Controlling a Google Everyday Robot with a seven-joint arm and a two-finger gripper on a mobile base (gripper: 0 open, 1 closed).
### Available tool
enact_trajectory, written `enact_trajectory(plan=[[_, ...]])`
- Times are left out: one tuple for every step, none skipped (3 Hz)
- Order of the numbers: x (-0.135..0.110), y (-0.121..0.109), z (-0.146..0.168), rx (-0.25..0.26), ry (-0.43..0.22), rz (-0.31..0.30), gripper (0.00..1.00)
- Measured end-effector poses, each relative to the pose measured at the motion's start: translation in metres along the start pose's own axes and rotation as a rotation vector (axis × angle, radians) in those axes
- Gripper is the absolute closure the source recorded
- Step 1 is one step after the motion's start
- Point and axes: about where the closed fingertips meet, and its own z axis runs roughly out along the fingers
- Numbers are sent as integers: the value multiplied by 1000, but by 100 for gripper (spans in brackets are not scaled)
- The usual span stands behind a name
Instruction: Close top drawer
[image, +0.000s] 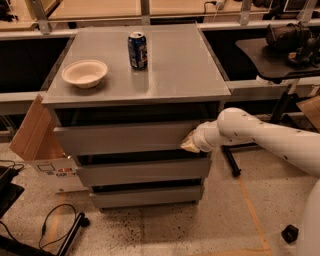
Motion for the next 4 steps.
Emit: enact_trajectory(plan=[[6,-14,0,20,-3,18,100],[12,-9,-10,3,22,6,100],[16,20,-41,-37,89,-39,100],[17,69,-86,-117,206,-116,100]])
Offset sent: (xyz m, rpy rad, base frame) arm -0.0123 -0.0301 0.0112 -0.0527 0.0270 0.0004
